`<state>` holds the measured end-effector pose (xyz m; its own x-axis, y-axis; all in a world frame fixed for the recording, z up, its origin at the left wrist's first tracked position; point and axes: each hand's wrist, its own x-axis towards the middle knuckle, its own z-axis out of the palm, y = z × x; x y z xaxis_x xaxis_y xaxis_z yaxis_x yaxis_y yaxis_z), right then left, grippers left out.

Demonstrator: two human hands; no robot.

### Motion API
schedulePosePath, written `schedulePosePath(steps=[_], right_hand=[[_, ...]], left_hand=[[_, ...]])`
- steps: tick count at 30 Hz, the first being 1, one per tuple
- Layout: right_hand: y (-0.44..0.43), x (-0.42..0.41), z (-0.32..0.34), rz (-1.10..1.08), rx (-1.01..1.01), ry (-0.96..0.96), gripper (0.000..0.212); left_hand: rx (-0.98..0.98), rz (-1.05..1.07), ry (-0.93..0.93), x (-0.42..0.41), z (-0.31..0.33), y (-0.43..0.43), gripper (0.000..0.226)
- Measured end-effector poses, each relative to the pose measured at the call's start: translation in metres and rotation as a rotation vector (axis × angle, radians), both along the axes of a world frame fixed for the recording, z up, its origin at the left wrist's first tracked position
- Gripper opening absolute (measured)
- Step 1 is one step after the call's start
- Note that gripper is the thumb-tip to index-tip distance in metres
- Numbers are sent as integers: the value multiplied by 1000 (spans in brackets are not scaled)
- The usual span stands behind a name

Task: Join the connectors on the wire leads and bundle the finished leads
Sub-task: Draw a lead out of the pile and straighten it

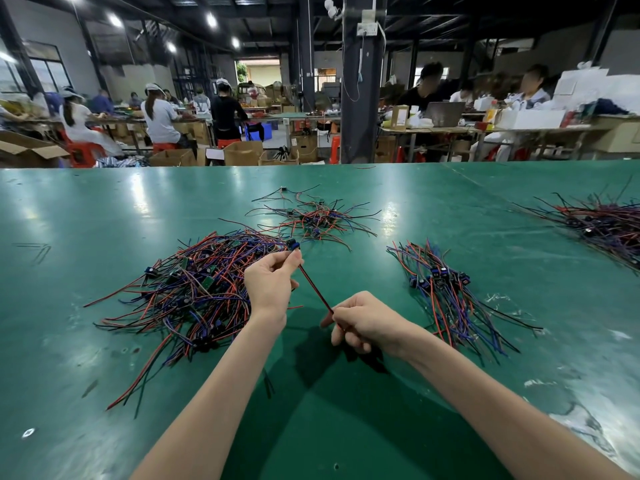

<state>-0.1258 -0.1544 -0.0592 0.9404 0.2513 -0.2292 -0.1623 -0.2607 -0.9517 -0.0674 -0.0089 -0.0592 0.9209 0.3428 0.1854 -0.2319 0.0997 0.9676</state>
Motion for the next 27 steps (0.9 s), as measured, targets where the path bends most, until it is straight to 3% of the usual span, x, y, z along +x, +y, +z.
schedulePosePath(steps=[27], right_hand=[[-13,10,-4,88,48,87,26]], left_hand=[[-53,15,4,5,0,4,7]])
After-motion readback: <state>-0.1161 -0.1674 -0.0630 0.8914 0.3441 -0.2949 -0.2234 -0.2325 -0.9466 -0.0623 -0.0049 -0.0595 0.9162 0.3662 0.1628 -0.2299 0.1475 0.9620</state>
